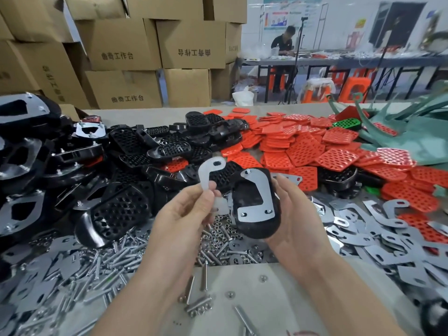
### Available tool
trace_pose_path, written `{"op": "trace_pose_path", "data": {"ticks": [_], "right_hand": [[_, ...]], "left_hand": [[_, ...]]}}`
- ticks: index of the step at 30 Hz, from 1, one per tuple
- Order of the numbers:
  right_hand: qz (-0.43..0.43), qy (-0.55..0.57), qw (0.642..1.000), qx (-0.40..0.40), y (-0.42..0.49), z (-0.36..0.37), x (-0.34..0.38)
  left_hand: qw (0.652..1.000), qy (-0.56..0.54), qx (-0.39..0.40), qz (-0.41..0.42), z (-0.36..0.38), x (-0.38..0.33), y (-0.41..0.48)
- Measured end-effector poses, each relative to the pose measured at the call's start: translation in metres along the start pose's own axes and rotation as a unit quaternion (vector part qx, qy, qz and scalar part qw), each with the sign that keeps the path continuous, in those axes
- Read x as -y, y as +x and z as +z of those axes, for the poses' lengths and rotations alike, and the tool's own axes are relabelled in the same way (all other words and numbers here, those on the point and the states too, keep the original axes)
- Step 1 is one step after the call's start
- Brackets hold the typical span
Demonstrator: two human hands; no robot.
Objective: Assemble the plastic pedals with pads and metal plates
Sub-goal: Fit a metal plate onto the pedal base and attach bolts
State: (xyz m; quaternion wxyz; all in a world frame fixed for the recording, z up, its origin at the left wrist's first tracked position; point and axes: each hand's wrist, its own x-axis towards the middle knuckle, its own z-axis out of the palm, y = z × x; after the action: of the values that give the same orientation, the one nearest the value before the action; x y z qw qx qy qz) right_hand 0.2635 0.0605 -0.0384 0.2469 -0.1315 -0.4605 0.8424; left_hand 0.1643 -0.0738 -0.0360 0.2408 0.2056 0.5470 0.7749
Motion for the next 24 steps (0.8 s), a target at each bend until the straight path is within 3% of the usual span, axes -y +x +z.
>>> {"op": "trace_pose_path", "data": {"ticks": [8, 15, 24], "right_hand": [[0.021, 0.005, 1.0, -0.014, 0.002, 0.001, -0.002], [0.038, -0.016, 0.999, -0.011, 0.001, 0.006, -0.004], [0.013, -0.034, 0.999, -0.027, -0.003, 0.011, -0.001]], "left_hand": [[0.985, 0.158, 0.049, 0.045, 0.003, -0.002, -0.006], [0.982, 0.181, 0.022, 0.041, 0.003, 0.006, -0.004], [0.973, 0.226, 0.043, 0.021, 0.003, 0.008, -0.004]]}}
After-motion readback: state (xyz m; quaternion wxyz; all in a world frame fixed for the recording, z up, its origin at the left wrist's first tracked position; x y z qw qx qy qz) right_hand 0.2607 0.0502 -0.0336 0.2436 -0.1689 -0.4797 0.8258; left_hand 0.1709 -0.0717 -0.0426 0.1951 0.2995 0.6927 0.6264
